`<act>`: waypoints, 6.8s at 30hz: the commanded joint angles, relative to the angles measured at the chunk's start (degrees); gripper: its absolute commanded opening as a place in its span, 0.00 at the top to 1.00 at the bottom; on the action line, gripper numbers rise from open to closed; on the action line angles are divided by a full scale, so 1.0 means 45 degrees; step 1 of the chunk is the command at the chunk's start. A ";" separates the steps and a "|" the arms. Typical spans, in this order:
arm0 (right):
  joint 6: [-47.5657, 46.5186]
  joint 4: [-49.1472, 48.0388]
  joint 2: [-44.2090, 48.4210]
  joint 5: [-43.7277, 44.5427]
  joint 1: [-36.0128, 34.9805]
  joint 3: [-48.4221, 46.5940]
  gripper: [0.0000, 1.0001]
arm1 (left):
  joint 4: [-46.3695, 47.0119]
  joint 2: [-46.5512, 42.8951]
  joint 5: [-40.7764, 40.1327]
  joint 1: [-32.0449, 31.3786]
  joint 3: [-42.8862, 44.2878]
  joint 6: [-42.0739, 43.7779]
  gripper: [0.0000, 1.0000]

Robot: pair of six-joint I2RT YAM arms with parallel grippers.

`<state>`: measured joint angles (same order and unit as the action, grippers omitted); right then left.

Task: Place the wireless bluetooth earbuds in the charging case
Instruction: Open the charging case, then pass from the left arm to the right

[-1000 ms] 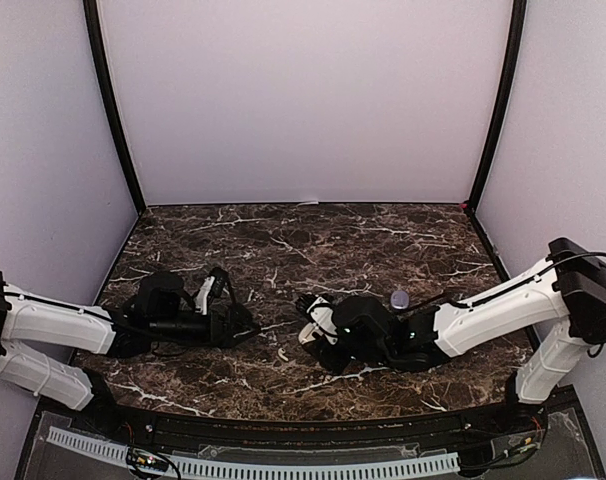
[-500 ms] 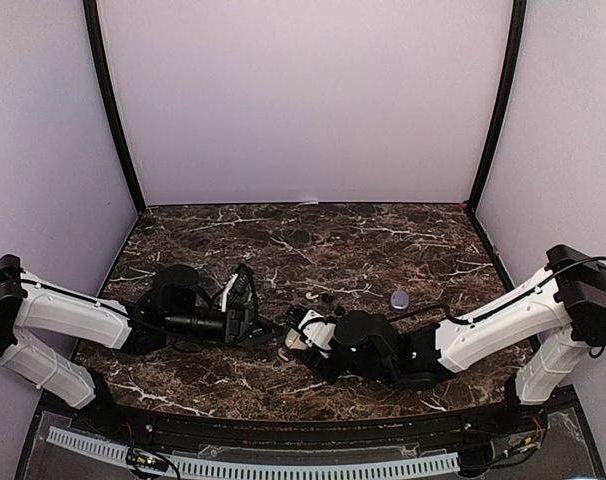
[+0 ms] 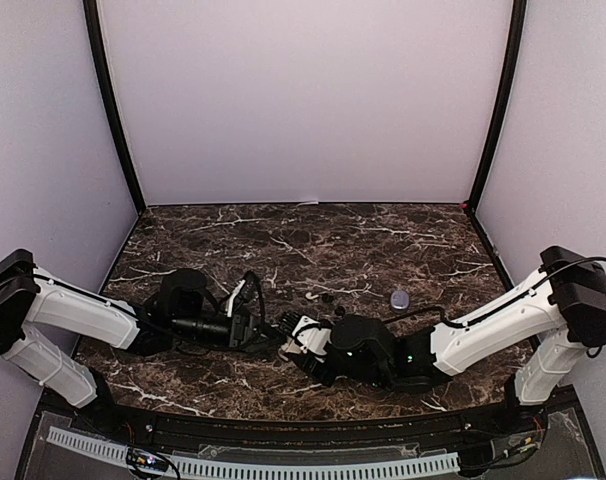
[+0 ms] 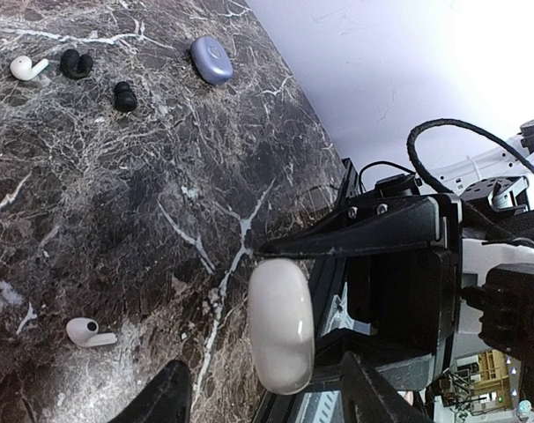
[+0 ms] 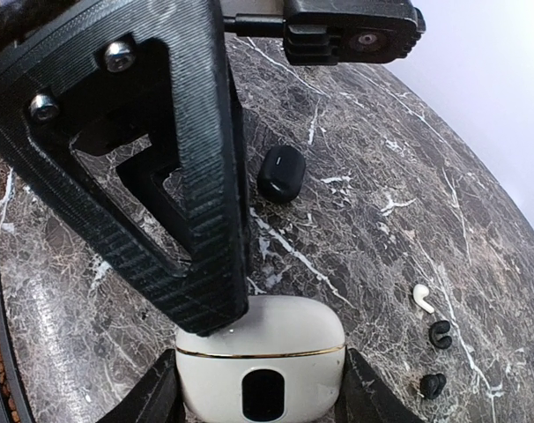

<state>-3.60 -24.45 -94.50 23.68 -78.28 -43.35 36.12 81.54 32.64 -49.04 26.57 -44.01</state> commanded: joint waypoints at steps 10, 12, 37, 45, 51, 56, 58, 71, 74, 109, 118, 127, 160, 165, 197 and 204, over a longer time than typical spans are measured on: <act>-0.0323 -0.0387 -0.0453 0.0338 -0.0314 -0.0690 0.58 | 0.0554 -0.0041 0.0449 -0.0098 0.0204 -0.0005 0.37; -0.0368 -0.0367 -0.0479 0.0357 -0.0334 -0.0734 0.58 | 0.0553 0.0046 0.0470 -0.0097 0.0220 -0.0020 0.40; -0.0480 -0.1170 -0.0167 0.0945 -0.0476 -0.0133 0.55 | 0.0945 0.0193 0.1076 -0.0080 0.0214 -0.0423 0.73; -0.0451 -0.1620 0.0143 0.0970 -0.0478 0.0267 0.55 | 0.1235 0.0065 0.1277 -0.0080 0.0152 -0.0838 0.81; -0.0593 -0.2222 0.0380 0.1073 -0.0485 0.0574 0.55 | 0.2747 0.0110 0.1991 -0.0041 -0.0087 -0.1961 0.81; -0.0723 -0.2914 0.0544 0.1189 -0.0478 0.0784 0.55 | 0.3517 0.0033 0.2392 -0.0041 -0.0123 -0.2671 0.81; -0.0775 -0.3285 0.0543 0.1247 -0.0481 0.0966 0.55 | 0.3664 -0.0056 0.2462 -0.0024 -0.0142 -0.2894 0.81; -0.0636 -0.3687 0.0532 0.1123 -0.0482 0.1258 0.29 | 0.2232 -0.0967 0.2030 -0.0002 0.0054 -0.2562 0.82; -0.0489 -0.3590 0.0532 0.1051 -0.0476 0.1483 0.19 | 0.1429 -0.1236 0.1739 0.0046 0.0172 -0.2101 0.82; -0.3953 -0.2048 0.5548 -0.7803 0.2759 0.3867 0.19 | -0.4299 -0.1477 0.3564 0.0872 0.2293 0.2054 0.81; -0.4969 -0.1496 0.4183 -0.9089 0.3738 0.2727 0.28 | -0.3463 -0.0863 0.4999 0.1050 0.2392 0.1528 0.81; -0.4811 -0.3643 0.3945 -0.8337 0.4222 0.3170 0.40 | -0.3426 -0.0717 0.5236 0.1266 0.2528 0.1495 0.81; -0.5266 -0.6028 0.4403 -1.0034 0.4309 0.4404 0.26 | -0.3747 -0.1093 0.6005 0.1853 0.2846 0.1644 0.80; -0.5905 -0.5218 0.3805 -1.1474 0.4295 0.3974 0.28 | -0.3534 -0.0969 0.6192 0.1854 0.2856 0.1613 0.79; -0.6974 -0.1711 0.0979 -1.3535 0.4542 0.0290 0.48 | -0.3695 -0.0474 0.7742 0.1835 0.3022 0.2060 0.78; -0.7034 -0.1463 0.0767 -1.3749 0.4544 0.0002 0.54 | -0.3604 -0.0312 0.7907 0.1821 0.3022 0.2017 0.78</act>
<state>-34.89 -31.64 -90.37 -36.42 -58.17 -41.69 19.62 79.85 66.26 -40.99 39.16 -35.94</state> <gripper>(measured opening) 0.482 0.221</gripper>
